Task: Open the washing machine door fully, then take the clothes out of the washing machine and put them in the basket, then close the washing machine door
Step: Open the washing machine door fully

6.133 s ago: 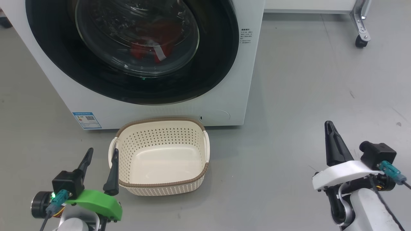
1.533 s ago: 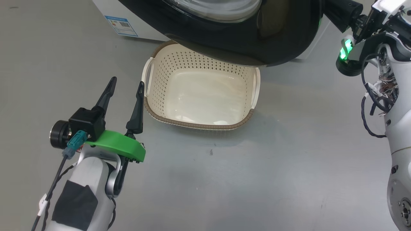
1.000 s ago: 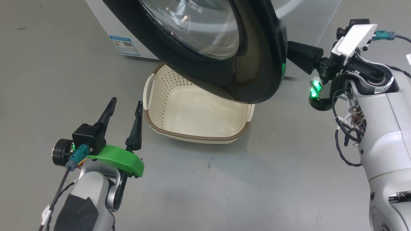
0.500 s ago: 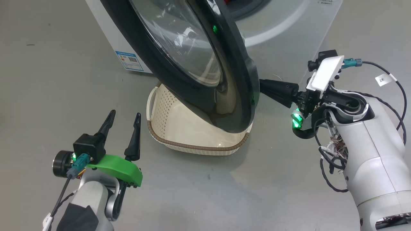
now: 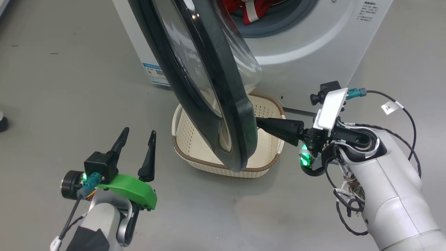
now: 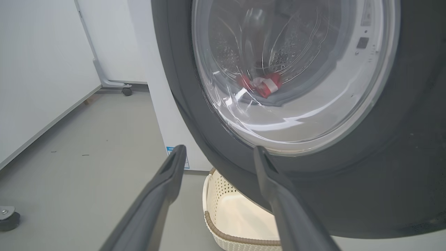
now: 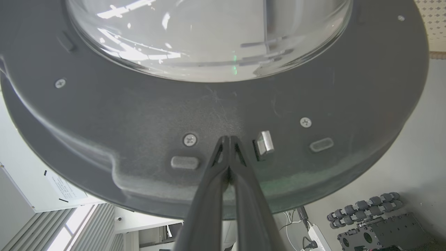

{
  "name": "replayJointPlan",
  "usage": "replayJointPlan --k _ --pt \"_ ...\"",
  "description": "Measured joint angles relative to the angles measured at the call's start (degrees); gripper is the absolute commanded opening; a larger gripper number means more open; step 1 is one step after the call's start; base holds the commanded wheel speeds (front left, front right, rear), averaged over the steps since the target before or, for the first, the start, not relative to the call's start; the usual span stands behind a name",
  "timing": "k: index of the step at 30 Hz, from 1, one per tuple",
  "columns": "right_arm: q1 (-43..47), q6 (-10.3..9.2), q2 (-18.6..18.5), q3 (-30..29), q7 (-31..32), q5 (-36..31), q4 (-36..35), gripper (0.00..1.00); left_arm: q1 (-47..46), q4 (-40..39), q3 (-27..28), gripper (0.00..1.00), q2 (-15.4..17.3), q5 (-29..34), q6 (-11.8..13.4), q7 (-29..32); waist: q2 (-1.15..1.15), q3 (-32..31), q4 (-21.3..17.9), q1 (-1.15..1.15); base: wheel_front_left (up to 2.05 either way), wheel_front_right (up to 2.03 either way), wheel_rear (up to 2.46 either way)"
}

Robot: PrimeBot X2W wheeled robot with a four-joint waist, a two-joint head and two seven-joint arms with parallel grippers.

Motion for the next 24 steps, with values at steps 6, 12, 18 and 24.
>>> replayJointPlan --k 6,12,18,24 --pt "1.7 0.0 0.0 4.2 -1.0 1.2 -2.2 0.0 0.5 0.5 -0.2 1.0 -0.1 -0.4 0.0 0.0 0.0 -1.0 1.8 0.0 0.0 0.0 0.0" --pt "2.4 0.0 0.0 7.4 -2.1 1.9 -3.3 0.0 0.7 0.7 -0.3 1.0 -0.2 -0.5 0.0 0.0 0.0 -1.5 3.3 0.0 0.0 0.0 0.0" --pt "3.1 0.0 0.0 10.6 -3.8 2.8 -4.4 0.0 0.8 0.8 -0.2 1.0 -0.3 -0.9 0.0 0.0 0.0 -1.8 4.8 0.0 0.0 0.0 0.0" --pt "3.1 0.0 0.0 13.7 -5.6 4.1 -5.6 0.0 0.9 0.6 0.2 1.0 -0.3 -1.1 0.1 0.0 0.0 -1.8 5.6 0.0 0.0 0.0 0.0"
